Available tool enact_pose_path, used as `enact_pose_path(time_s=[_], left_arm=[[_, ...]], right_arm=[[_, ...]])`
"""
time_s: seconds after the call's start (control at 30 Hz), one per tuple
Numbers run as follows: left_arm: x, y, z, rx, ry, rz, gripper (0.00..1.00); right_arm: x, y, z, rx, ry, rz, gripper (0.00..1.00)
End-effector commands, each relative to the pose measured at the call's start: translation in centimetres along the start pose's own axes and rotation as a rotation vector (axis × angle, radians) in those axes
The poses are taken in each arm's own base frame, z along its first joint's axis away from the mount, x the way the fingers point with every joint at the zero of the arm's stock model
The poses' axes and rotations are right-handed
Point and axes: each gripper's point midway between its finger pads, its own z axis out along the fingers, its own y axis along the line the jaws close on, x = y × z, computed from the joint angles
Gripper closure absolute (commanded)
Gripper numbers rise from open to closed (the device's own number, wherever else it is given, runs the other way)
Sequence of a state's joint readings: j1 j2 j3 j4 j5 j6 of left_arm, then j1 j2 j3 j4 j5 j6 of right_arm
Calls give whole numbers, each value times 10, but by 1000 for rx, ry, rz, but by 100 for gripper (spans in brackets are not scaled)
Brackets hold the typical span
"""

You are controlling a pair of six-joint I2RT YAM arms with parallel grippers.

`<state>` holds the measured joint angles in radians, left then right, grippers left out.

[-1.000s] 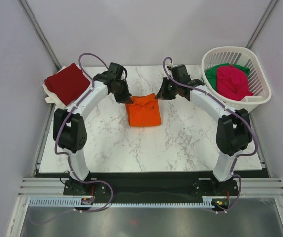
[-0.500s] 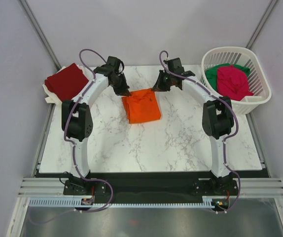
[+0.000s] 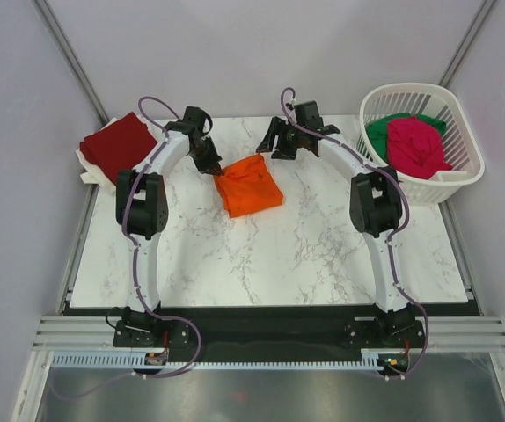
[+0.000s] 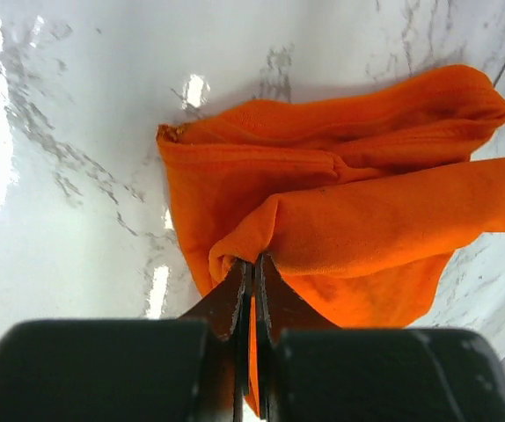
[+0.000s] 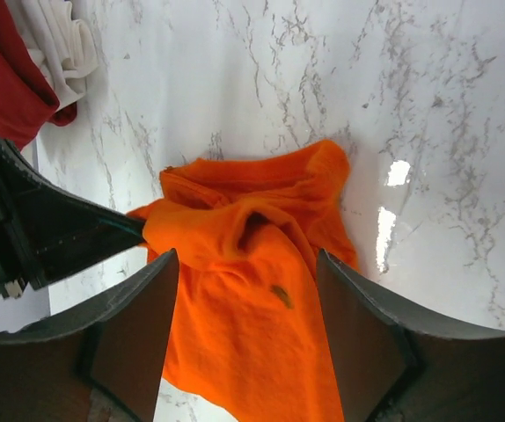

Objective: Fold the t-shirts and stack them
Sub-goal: Fold the tshirt

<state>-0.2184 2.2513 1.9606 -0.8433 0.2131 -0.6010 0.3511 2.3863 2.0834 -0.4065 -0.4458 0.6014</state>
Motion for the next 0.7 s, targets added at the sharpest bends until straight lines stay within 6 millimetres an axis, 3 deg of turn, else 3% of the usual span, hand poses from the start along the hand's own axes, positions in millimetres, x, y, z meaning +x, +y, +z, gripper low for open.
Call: enact_pose_path(time_s=[0.0, 0.1, 0.13, 0.17, 0.23, 0.27, 0.33, 0.43, 0.47, 0.53, 0.57, 0.6, 0.67], left_arm=[[-21, 3, -4, 6, -37, -4, 96], [-25, 7, 4, 4, -32, 2, 85], [-28, 8, 4, -3, -42, 9, 82], [-30, 10, 4, -8, -46, 0, 78], [-36, 17, 2, -21, -60, -17, 71], [-39, 18, 0, -19, -69, -23, 71], [-50, 23, -8, -24, -96, -46, 69], [-59, 27, -27, -50, -140, -74, 67], [-60, 22, -44, -42, -170, -66, 68], [-53, 11, -61, -63, -208, -12, 73], [-51, -3, -81, -42, -244, 23, 74], [-39, -20, -86, -25, -243, 71, 75], [-18, -37, -101, -4, -244, 119, 78]], right_arm=[[-43, 24, -37, -49, -141, -90, 28], [-43, 33, -67, -29, -185, -139, 25], [-28, 25, -69, -18, -159, -131, 25], [-29, 37, -85, -38, -178, -145, 25], [-18, 47, -95, -93, -167, -139, 25], [0, 45, -102, -108, -143, -122, 25], [13, 61, -106, -209, -138, -104, 25], [47, 55, -101, -240, -71, -70, 32], [60, 48, -98, -239, -36, -58, 40], [75, 38, -92, -233, -15, -51, 51], [80, 36, -89, -236, -4, -49, 61], [84, 32, -86, -231, 6, -38, 65], [94, 19, -77, -211, 33, -10, 71]])
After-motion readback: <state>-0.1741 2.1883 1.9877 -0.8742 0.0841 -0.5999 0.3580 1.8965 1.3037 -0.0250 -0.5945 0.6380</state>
